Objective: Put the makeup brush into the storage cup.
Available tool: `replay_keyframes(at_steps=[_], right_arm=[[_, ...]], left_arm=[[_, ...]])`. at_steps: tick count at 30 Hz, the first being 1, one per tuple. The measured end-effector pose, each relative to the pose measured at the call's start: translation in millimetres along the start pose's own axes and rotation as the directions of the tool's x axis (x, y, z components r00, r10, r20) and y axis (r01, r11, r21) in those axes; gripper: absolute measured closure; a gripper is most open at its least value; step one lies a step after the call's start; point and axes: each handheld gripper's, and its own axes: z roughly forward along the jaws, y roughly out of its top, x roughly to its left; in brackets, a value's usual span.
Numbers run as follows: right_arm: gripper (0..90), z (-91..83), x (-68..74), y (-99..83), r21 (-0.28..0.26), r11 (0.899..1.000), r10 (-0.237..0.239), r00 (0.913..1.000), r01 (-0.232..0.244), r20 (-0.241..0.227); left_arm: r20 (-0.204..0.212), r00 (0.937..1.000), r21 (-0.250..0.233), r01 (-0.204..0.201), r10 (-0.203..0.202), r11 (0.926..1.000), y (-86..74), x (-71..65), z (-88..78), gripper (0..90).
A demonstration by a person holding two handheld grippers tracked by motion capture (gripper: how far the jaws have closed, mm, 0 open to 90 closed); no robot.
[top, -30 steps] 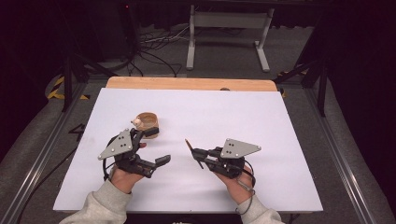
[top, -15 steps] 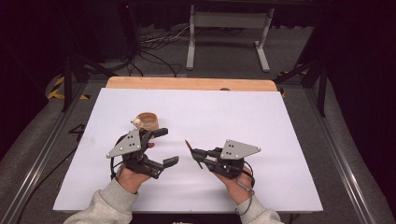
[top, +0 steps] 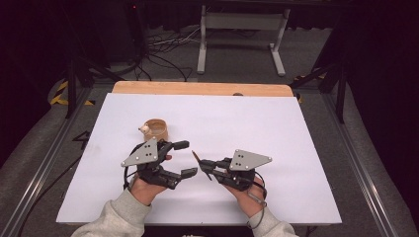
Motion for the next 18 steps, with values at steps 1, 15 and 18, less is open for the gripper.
replay_keyframes(at_steps=[1, 15, 18], right_arm=[[83.1, 0.3, 0.4, 0.2, 0.000, 1.000, -0.001, 1.0000, 0.001, -0.001], [83.2, -0.1, 2.9, 1.8, 0.000, 1.000, -0.014, 0.9999, 0.014, -0.004], [83.2, 0.4, 3.3, 2.0, 0.000, 1.000, -0.015, 0.9999, 0.015, -0.002]], left_arm=[[0.009, 1.0000, 0.007, 0.005, -0.005, 1.0000, 0.1, -0.2, 0.9, 23.4], [-0.002, 0.9984, 0.046, 0.057, -0.057, 0.9973, -1.0, -1.0, 4.5, 61.9], [-0.002, 0.9981, 0.052, 0.062, -0.062, 0.9968, -1.3, -1.3, 4.2, 67.8]])
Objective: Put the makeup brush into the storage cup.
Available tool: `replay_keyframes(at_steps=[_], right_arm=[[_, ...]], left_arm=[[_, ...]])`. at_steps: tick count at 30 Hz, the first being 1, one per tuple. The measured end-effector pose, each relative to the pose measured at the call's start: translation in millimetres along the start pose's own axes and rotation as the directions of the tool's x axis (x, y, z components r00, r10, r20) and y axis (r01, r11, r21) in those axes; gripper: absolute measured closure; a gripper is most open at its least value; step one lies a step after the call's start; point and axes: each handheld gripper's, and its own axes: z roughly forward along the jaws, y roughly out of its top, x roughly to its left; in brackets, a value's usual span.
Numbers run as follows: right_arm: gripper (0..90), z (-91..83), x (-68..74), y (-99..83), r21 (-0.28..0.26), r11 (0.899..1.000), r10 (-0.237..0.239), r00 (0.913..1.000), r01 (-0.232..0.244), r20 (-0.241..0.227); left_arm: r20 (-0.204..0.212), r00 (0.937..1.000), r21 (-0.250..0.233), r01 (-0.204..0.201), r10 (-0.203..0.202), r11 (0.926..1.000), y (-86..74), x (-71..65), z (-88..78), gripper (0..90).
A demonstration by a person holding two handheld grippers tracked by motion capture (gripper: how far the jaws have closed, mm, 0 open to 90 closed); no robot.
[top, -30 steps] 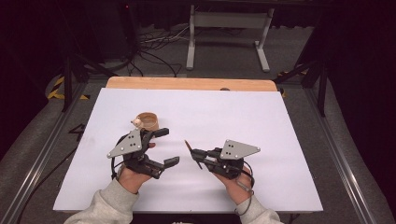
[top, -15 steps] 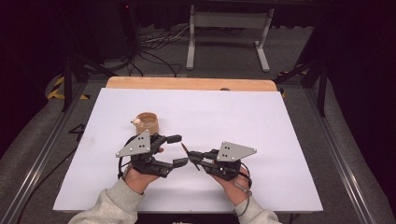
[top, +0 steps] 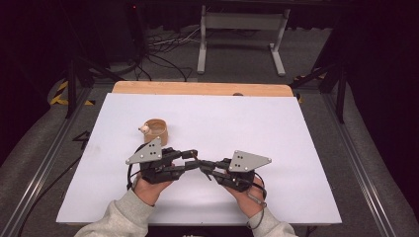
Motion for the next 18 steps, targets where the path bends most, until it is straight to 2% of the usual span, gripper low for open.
replay_keyframes(at_steps=[3, 18], right_arm=[[83.2, 0.5, 0.6, 0.2, 0.003, 1.000, -0.005, 1.0000, 0.005, 0.001], [83.1, 1.1, 1.8, 0.0, 0.004, 1.000, -0.012, 0.9999, 0.012, 0.004]], left_arm=[[0.001, 1.0000, 0.003, -0.005, 0.005, 1.0000, 0.2, -0.6, 0.0, 72.5], [0.000, 0.9998, -0.007, 0.020, -0.020, 0.9998, -1.5, 1.7, -1.2, 81.3]])
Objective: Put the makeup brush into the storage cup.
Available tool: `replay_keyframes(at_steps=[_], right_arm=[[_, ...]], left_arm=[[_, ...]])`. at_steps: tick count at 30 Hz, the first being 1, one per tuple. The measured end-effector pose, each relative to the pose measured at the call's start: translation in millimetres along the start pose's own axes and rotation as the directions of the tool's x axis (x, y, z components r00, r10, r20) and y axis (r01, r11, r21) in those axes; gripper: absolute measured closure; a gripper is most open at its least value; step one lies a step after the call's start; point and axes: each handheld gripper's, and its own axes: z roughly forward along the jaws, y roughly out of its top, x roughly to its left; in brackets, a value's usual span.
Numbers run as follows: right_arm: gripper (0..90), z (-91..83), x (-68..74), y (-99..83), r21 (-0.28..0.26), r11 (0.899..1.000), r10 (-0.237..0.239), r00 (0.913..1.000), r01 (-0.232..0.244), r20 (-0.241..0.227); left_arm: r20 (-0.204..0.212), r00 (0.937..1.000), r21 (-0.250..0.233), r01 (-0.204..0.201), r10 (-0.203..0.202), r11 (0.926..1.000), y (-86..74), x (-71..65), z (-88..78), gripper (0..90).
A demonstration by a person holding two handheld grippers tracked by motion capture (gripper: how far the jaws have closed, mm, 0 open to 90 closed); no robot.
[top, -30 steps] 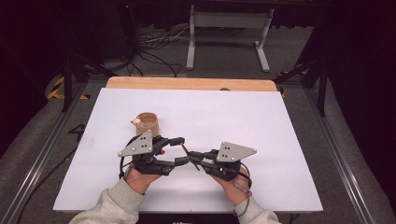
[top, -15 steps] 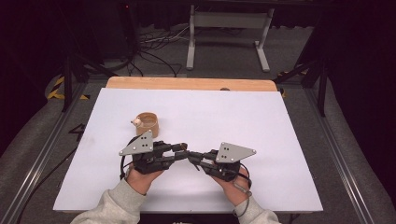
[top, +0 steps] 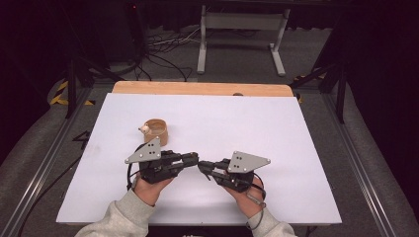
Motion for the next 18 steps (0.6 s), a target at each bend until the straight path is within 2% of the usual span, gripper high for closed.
replay_keyframes(at_steps=[5, 10, 15, 17, 18], right_arm=[[83.1, 0.4, 0.2, -0.2, 0.001, 1.000, -0.002, 1.0000, 0.002, -0.001], [81.6, 1.1, 0.2, -0.2, -0.001, 1.000, -0.004, 1.0000, 0.004, -0.002], [65.5, -0.4, -2.2, -0.1, -0.016, 0.999, 0.034, 0.9994, -0.034, 0.000], [53.2, -0.7, -3.4, 0.7, -0.024, 0.998, 0.056, 0.9984, -0.056, -0.004], [53.2, -0.7, -3.4, 0.7, -0.024, 0.998, 0.056, 0.9984, -0.056, -0.004]], left_arm=[[0.004, 1.0000, 0.005, 0.000, 0.000, 1.0000, 0.6, -0.6, 0.0, 82.6], [-0.005, 0.9998, 0.017, -0.021, 0.021, 0.9996, 1.9, -3.1, -0.8, 83.3], [-0.017, 0.9993, 0.013, -0.032, 0.032, 0.9994, 5.0, -3.6, -3.6, 83.5], [-0.025, 0.9992, 0.012, -0.032, 0.032, 0.9994, 6.1, -2.4, -5.6, 83.5], [-0.025, 0.9992, 0.012, -0.032, 0.032, 0.9994, 6.1, -2.4, -5.6, 83.5]])
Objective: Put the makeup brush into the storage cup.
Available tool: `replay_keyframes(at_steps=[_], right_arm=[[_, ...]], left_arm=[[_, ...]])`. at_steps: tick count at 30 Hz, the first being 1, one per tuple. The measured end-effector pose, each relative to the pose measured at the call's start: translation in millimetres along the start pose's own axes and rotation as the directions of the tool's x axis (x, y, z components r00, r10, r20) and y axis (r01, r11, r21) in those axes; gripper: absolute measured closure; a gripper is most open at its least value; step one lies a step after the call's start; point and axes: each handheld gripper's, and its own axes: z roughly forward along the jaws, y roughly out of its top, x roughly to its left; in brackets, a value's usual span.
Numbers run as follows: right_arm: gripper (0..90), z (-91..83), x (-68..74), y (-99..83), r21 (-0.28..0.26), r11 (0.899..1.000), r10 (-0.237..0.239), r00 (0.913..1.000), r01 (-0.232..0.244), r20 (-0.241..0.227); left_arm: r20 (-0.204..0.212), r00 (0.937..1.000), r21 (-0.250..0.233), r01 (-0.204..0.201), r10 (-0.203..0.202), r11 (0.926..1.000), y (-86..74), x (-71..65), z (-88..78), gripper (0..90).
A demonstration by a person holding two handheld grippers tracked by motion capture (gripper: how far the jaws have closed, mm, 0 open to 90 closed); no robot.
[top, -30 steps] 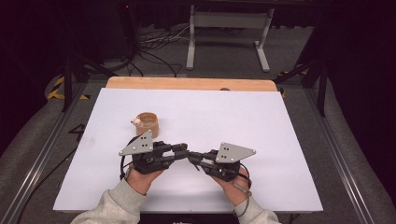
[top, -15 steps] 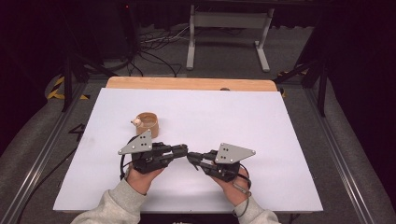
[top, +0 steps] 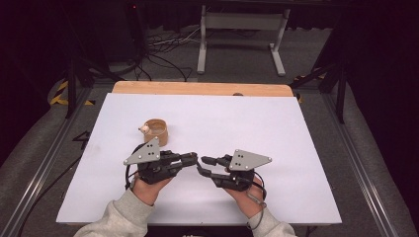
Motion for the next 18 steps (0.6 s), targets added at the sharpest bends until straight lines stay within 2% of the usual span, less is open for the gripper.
replay_keyframes(at_steps=[1, 3, 6, 12, 14, 18], right_arm=[[43.1, 0.1, -1.6, 0.7, -0.009, 0.999, 0.034, 0.9994, -0.034, -0.003], [37.3, -0.3, -2.4, 1.1, -0.010, 0.999, 0.041, 0.9992, -0.041, -0.001], [33.7, -1.6, -2.0, 1.6, 0.001, 1.000, 0.027, 0.9995, -0.027, 0.015], [17.9, -6.3, -2.6, 3.4, 0.007, 1.000, 0.001, 0.9984, -0.002, 0.057], [11.9, -8.9, -3.2, 4.1, 0.015, 1.000, -0.002, 0.9962, 0.001, 0.087], [5.8, -16.9, -6.5, 3.8, -0.007, 1.000, 0.008, 0.9926, -0.007, 0.121]], left_arm=[[-0.005, 1.0000, -0.002, 0.001, -0.001, 1.0000, 1.1, 1.4, -2.1, 83.5], [-0.015, 0.9999, -0.012, -0.003, 0.002, 0.9999, 2.6, 3.0, -4.9, 83.5], [-0.026, 0.9997, -0.013, -0.001, 0.001, 0.9999, 4.5, 4.4, -8.3, 83.5], [-0.058, 0.9983, -0.022, 0.000, -0.001, 0.9998, 7.7, 9.0, -15.8, 83.5], [-0.072, 0.9974, -0.024, -0.002, 0.000, 0.9997, 8.7, 10.6, -18.0, 83.5], [-0.091, 0.9959, -0.028, 0.000, -0.002, 0.9996, 11.4, 14.3, -23.1, 83.4]])
